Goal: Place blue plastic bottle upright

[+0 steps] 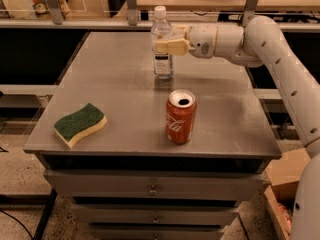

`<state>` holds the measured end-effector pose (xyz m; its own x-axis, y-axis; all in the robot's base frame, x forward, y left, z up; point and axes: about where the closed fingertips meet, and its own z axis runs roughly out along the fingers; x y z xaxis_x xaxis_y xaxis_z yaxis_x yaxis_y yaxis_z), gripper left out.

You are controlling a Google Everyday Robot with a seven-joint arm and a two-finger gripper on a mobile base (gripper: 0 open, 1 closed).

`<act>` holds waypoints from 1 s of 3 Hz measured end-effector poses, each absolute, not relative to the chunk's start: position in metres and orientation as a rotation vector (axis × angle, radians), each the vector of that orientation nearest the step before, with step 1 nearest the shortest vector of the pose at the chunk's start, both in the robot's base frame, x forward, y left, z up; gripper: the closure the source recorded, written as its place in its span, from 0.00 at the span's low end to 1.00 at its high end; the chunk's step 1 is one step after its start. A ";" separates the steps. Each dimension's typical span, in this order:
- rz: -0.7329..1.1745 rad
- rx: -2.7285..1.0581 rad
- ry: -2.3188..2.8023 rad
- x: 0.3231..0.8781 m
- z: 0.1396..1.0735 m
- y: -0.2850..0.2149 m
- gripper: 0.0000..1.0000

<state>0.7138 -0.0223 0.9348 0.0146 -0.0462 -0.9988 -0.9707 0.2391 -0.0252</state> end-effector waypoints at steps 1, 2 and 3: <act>0.996 -1.069 1.327 0.713 0.930 -0.023 0.11; 0.973 -1.091 1.352 0.712 0.928 -0.026 0.00; 0.973 -1.091 1.352 0.712 0.928 -0.025 0.00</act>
Offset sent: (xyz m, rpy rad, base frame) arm -0.0037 -0.0150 -0.0085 -0.0774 0.0012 -0.0224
